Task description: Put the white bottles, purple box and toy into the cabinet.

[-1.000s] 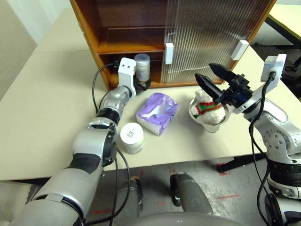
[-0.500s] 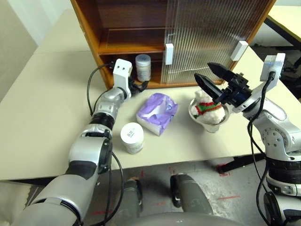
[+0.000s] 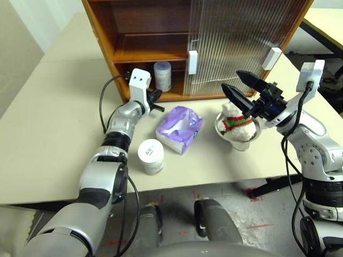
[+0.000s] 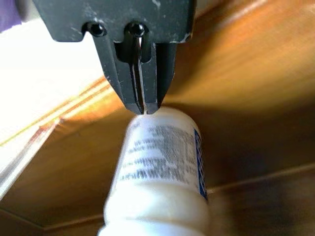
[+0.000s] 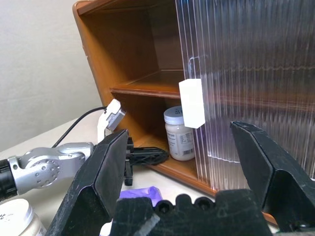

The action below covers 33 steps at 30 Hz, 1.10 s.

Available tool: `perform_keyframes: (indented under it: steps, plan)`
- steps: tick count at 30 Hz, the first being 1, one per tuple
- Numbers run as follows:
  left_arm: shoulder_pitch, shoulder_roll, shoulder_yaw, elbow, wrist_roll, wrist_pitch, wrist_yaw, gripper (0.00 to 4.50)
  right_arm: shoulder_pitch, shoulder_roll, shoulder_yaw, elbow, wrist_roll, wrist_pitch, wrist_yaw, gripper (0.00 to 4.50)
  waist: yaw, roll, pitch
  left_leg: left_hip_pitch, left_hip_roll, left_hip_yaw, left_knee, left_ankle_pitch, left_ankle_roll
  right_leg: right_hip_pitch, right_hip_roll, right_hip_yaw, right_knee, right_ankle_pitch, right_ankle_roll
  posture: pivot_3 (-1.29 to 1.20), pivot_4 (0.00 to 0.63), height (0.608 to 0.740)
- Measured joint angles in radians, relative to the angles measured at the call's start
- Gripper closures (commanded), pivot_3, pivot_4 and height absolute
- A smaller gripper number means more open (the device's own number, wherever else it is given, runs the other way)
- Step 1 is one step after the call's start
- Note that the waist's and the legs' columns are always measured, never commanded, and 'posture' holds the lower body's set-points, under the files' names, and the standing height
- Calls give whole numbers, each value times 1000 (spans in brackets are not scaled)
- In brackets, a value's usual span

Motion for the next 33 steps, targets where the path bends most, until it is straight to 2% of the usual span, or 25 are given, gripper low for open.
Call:
perform_keyframes:
  steps: [7,15,22,33]
  plan:
    - [-6,14,18,-34,-9,-37,77,4455,0,0,0,0,-4,-1,3,0,2,0,-6,1,0,0,1,0,0,0,0,0,1,0,0,-124,35,740]
    - [-108,-3,-1,154,19,-159,146,4455,-1,0,0,0,-4,-1,12,0,12,-1,-10,0,-1,1,4,0,0,1,0,0,2,1,0,-138,30,740]
    - [-155,-5,-13,267,53,-191,206,4455,14,-1,-2,-24,-3,-1,8,0,8,0,-15,0,-1,1,4,0,0,1,0,0,2,1,0,-175,21,740]
    - [-201,-9,-30,320,69,-202,203,4455,47,-1,-6,-63,4,0,-22,0,-17,-1,-24,-1,-1,1,5,0,0,1,0,-1,2,1,1,-204,19,740]
